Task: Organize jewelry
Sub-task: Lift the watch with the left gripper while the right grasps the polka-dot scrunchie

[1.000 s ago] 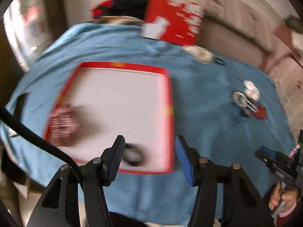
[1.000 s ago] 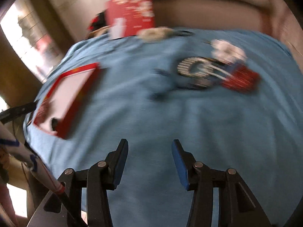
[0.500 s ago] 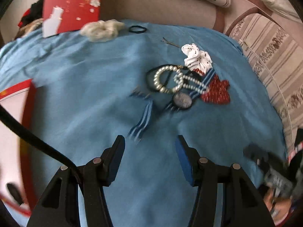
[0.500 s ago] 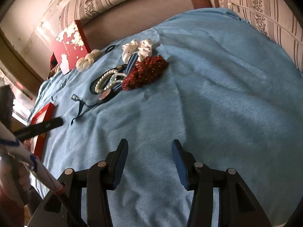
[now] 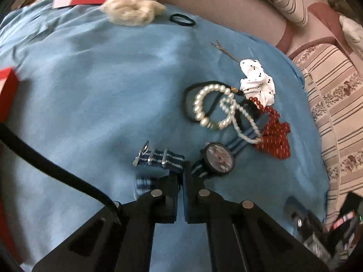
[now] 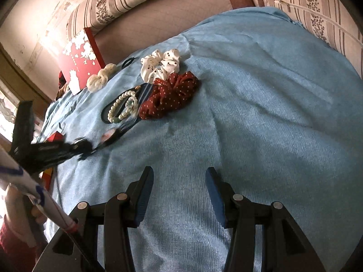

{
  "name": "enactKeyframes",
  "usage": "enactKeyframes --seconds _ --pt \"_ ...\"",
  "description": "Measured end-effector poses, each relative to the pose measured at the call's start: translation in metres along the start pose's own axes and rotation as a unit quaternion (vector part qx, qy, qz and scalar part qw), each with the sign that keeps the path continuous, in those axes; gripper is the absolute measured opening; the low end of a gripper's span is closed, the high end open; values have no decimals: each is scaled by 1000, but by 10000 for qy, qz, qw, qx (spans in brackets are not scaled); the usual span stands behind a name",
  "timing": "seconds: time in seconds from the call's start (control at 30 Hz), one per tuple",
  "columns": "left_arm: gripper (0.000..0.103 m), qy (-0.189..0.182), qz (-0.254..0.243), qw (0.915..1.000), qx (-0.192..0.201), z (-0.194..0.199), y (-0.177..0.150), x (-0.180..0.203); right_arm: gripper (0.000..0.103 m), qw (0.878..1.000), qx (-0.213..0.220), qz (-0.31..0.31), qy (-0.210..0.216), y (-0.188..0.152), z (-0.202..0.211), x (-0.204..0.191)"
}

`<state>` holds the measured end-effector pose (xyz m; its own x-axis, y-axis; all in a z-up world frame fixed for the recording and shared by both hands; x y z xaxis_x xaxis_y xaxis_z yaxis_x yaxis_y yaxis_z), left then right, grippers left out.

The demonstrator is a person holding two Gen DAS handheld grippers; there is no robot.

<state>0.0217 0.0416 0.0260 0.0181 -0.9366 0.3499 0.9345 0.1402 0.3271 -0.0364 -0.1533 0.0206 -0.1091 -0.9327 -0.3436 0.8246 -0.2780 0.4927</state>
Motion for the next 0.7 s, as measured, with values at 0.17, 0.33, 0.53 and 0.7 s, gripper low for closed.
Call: enactKeyframes --seconds 0.17,0.33,0.53,0.7 --pt "3 -270 578 9979 -70 30 -41 -44 52 10000 -28 -70 46 -5 1 -2" --pt "7 -468 993 9939 38 56 -90 -82 52 9999 -80 21 102 -13 3 -12" --pt "36 -340 820 9959 164 94 -131 -94 52 9999 -92 79 104 -17 6 -19" --pt "39 50 -27 9986 530 125 -132 -74 51 9999 -96 99 101 -16 3 -25"
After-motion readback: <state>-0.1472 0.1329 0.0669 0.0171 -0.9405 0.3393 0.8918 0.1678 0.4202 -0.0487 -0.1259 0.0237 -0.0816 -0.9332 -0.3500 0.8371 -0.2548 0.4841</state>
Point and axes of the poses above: each gripper's, at about its wrist camera, not at the fingertips, and z roughly against the way its jaws point, x to its right, y to its top, the point moved 1 cm from there along -z, roughly the way its jaws point
